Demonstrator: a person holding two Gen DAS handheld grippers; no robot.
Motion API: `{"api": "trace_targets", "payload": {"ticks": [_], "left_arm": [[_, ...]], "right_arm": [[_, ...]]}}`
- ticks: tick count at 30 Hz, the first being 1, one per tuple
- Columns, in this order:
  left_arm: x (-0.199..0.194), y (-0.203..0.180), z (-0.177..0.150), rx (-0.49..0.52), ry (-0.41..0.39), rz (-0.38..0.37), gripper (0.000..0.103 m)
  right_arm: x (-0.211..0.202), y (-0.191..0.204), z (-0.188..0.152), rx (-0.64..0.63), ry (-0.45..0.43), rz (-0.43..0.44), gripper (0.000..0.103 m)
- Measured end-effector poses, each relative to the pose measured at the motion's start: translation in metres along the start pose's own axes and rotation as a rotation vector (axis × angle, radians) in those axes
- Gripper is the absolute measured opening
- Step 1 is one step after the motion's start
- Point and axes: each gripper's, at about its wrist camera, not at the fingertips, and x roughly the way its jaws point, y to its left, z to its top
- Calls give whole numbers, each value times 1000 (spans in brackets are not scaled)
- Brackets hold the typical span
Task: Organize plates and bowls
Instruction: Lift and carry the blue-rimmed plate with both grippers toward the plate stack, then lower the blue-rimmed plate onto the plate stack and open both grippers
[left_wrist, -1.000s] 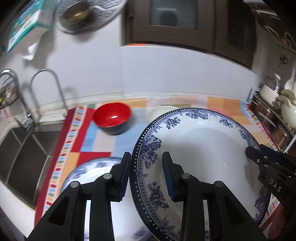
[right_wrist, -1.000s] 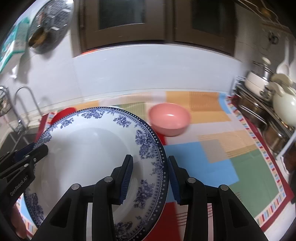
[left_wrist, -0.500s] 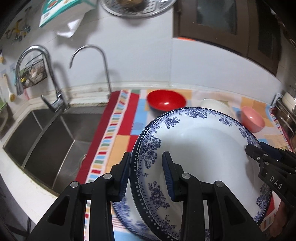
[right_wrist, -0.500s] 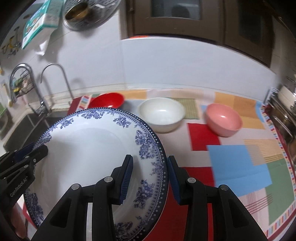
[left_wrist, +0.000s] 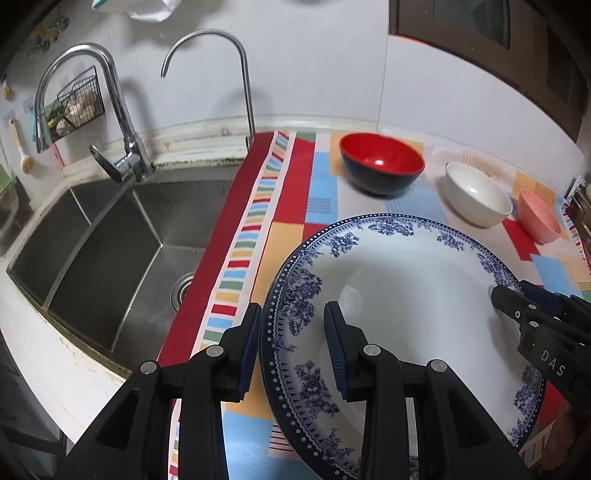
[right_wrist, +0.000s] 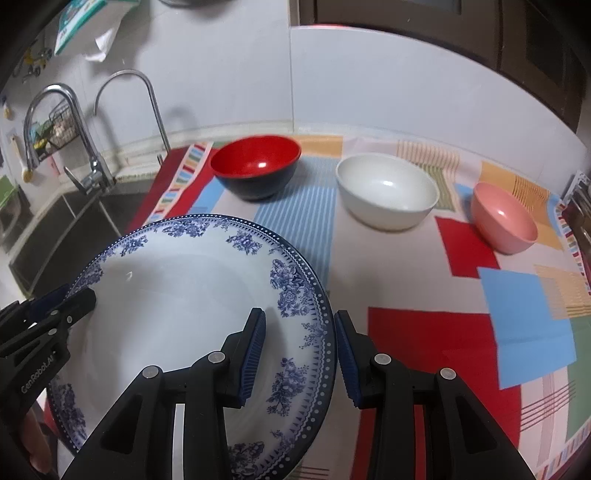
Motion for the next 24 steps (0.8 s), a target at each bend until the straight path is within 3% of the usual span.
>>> {"api": "trace_targets", "payload": {"ticks": [24], "left_arm": [[30, -4, -8, 3, 87, 12, 35]], "right_arm": [[36, 8, -8, -36, 86, -13, 41]]}}
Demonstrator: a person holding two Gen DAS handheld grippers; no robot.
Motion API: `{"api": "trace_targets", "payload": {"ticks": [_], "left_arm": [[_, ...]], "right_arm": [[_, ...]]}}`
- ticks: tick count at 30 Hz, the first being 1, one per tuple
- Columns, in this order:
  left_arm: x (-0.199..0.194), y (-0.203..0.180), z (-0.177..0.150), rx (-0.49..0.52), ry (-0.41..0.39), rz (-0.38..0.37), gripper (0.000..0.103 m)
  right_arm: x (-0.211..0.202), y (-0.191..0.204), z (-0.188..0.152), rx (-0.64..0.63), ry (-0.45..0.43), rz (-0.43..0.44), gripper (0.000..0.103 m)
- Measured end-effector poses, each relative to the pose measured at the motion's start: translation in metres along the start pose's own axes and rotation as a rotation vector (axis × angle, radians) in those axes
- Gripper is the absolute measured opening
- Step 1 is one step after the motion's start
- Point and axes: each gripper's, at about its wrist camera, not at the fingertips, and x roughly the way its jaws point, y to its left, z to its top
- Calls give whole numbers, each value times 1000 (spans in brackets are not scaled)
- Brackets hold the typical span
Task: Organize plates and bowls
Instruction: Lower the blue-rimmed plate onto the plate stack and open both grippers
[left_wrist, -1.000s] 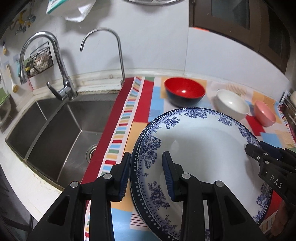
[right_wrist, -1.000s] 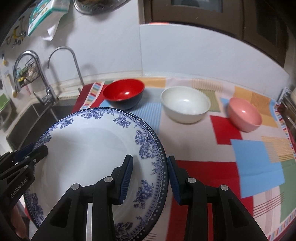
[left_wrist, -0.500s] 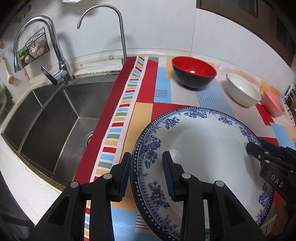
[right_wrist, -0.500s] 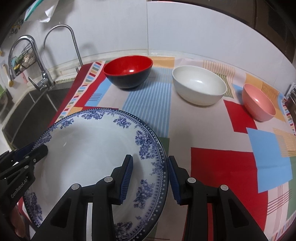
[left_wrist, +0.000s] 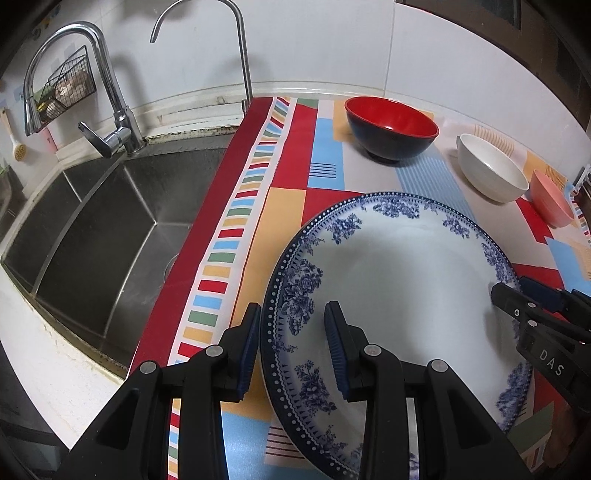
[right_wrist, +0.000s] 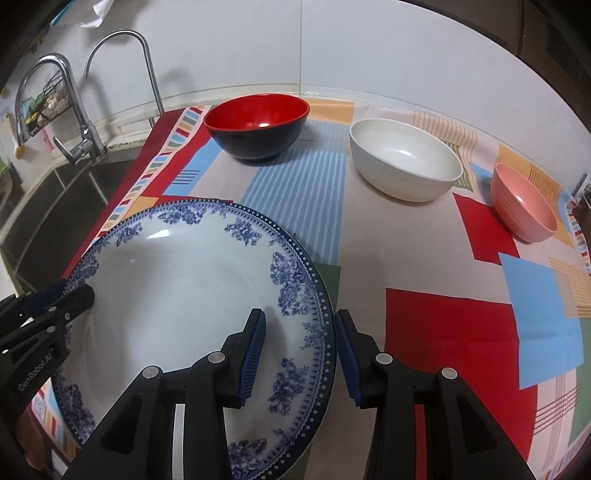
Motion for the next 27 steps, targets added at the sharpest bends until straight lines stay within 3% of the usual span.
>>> {"api": "trace_targets", "payload": {"ticks": [5, 8, 20, 27], "left_arm": [[-6, -3, -1, 13, -24, 25, 37], [-19, -7, 4, 16, -66, 25, 51], [-60, -62, 35, 83, -148, -146, 56], [-66, -101, 62, 147, -175, -196, 56]], "right_arm": [[1, -2, -1, -1, 1, 18, 43], [-4, -5, -1, 10, -9, 38, 51], [-65, -49, 7, 92, -159, 23, 52], [-89, -84, 20, 125, -222, -22, 52]]}}
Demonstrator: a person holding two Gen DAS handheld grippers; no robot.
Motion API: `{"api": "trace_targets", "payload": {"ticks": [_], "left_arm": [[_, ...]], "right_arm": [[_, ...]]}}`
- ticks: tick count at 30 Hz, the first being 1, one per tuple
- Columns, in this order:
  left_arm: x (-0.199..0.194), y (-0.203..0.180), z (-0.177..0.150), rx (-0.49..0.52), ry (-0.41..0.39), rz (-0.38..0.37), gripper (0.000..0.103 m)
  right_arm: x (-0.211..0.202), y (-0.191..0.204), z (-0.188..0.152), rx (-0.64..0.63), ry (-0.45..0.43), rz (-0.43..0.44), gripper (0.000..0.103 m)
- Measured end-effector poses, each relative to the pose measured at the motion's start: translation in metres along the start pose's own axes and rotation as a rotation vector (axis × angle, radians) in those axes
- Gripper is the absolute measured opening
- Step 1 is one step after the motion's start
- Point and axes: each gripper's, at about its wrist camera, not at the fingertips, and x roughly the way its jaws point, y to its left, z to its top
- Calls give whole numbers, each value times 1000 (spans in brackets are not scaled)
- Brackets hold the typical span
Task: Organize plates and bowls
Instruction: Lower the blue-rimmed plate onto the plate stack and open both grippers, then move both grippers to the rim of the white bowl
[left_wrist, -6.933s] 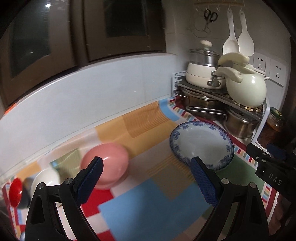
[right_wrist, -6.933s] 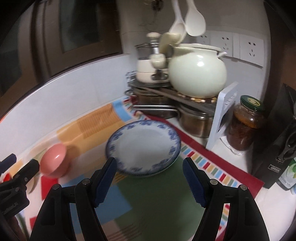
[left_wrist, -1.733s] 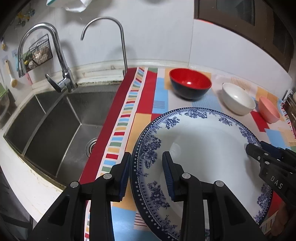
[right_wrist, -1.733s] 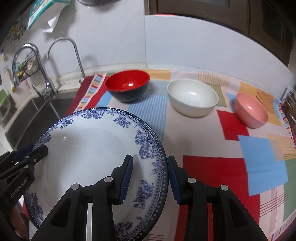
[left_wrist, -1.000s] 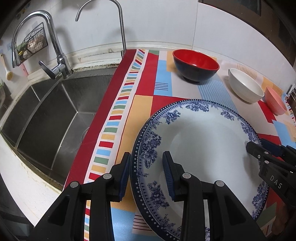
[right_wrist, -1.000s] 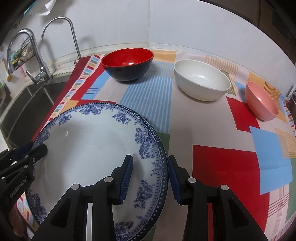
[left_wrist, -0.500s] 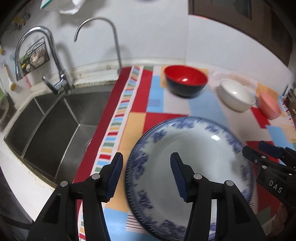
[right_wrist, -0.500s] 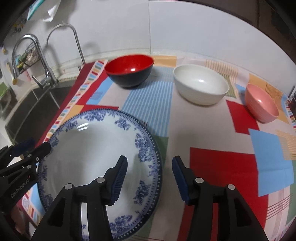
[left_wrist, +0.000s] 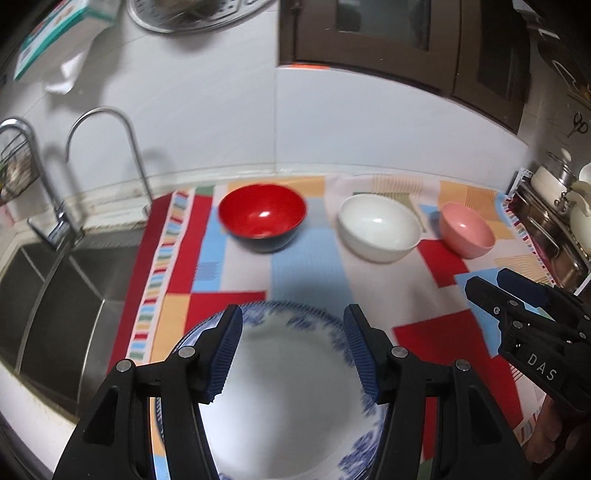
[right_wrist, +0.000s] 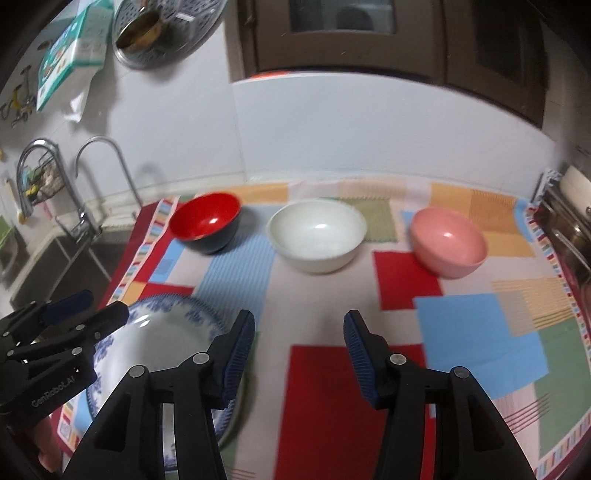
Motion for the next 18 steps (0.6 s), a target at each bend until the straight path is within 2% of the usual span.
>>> {"api": "trace_targets", "payload": {"ticks": [5, 18], "left_arm": [[12, -20, 22, 35, -13, -19, 56], [77, -44, 66, 43, 53, -65, 56]], "right_arm": [[3, -26, 16, 23, -20, -23, 52], [50, -65, 51, 82, 14, -13, 51]]}}
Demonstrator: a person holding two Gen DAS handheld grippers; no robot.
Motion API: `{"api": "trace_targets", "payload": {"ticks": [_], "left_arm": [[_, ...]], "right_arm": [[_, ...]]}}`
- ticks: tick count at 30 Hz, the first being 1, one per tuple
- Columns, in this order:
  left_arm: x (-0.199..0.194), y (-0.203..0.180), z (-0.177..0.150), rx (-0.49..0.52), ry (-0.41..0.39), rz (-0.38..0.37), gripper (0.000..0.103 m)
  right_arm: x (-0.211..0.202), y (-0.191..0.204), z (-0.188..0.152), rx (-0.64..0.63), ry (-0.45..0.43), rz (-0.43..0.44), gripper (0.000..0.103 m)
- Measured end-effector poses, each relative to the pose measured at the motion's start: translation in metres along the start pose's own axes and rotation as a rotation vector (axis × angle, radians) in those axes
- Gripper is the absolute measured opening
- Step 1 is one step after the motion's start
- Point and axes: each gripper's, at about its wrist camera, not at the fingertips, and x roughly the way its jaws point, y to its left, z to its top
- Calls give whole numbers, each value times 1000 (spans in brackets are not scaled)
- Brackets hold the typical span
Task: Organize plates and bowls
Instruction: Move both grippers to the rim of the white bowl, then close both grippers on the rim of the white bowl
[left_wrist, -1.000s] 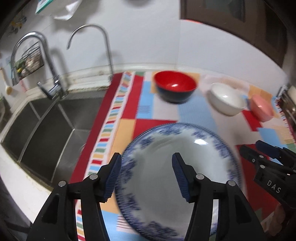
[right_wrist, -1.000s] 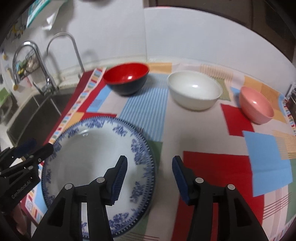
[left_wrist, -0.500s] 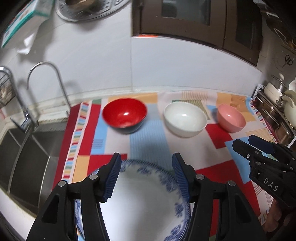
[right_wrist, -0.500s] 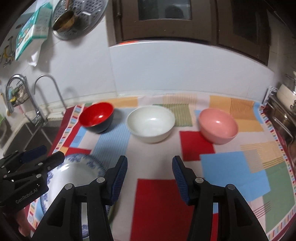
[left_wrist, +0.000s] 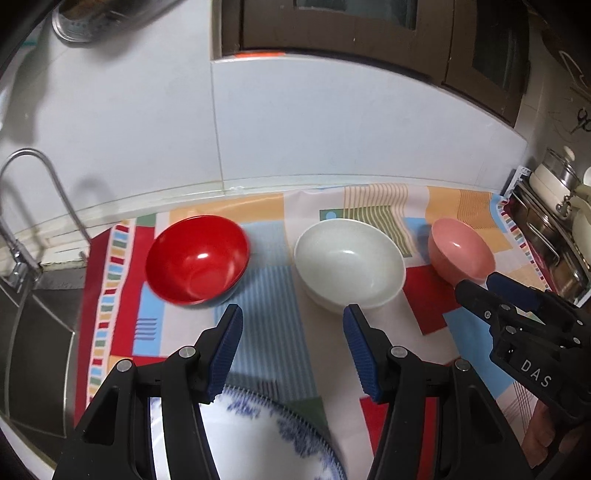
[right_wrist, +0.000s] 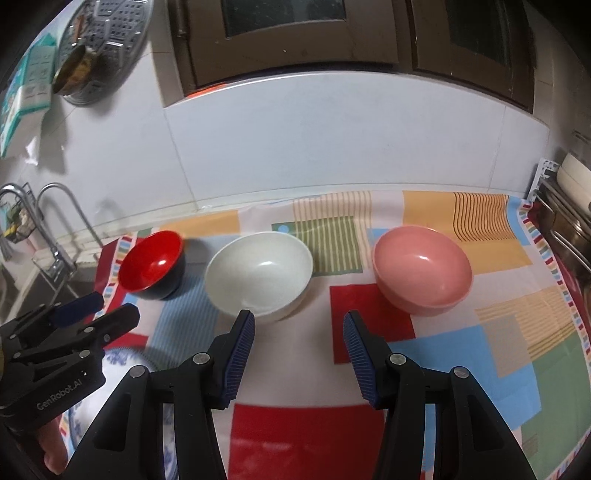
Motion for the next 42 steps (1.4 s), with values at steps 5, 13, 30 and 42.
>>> {"api": "trace_targets", "payload": {"ticks": [5, 13, 30, 42], "left_arm": [[36, -2, 18, 5, 42, -5, 54], [82, -1, 35, 15, 93, 9, 51], [148, -14, 39, 70, 189, 36, 38], [161, -17, 38, 89, 220, 37, 16]], "right_arm": [[28, -7, 14, 13, 23, -5, 51], [80, -14, 31, 36, 85, -6, 51], [142, -17, 37, 64, 205, 17, 33], [150, -4, 37, 19, 225, 0, 11]]}}
